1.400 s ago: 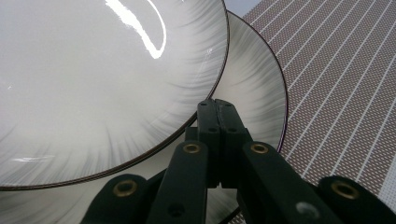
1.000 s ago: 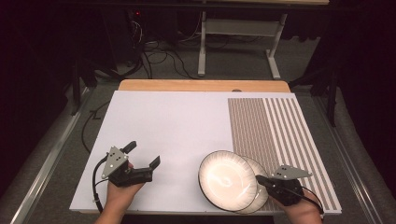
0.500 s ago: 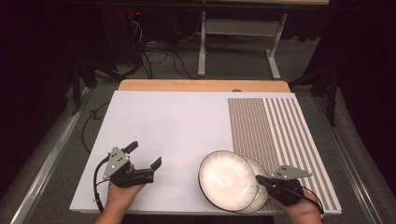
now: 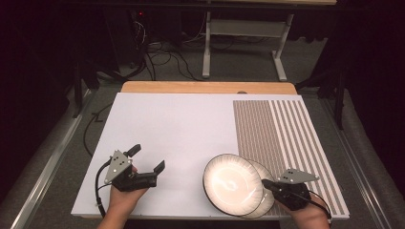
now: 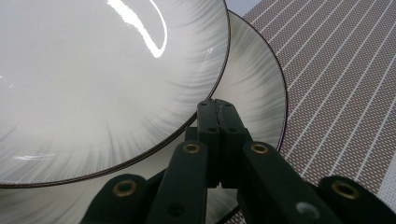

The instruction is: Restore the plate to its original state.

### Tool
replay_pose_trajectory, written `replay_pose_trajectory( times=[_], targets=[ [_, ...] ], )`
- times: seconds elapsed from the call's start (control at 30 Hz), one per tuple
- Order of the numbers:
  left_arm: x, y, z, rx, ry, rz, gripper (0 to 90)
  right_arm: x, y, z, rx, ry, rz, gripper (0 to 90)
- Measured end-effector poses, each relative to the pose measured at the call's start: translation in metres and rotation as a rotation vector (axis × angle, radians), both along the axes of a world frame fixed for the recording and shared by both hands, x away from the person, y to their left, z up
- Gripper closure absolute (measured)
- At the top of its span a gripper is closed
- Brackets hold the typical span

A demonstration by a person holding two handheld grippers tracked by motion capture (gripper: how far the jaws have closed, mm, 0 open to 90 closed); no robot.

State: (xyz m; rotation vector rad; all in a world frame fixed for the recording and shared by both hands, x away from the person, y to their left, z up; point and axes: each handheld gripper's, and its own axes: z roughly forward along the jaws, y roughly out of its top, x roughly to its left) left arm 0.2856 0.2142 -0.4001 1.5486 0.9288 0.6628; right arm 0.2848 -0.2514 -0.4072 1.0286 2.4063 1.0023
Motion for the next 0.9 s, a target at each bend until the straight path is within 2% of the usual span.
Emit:
replay_pose_trajectory(
  times=[0.37,0.9],
  targets=[
    [0.0003,0.0006,-0.0004,0.001,0.0,0.0,0.1,-0.0001,-0.0004,0.0004,-0.005,-0.006,0.006,90.0],
    [-0.0003,0.0009,0.0,0.004,-0.004,0.001,0.1,-0.0003,-0.0053,0.0035,0.0,-0.02,-0.02,90.0]
  ],
)
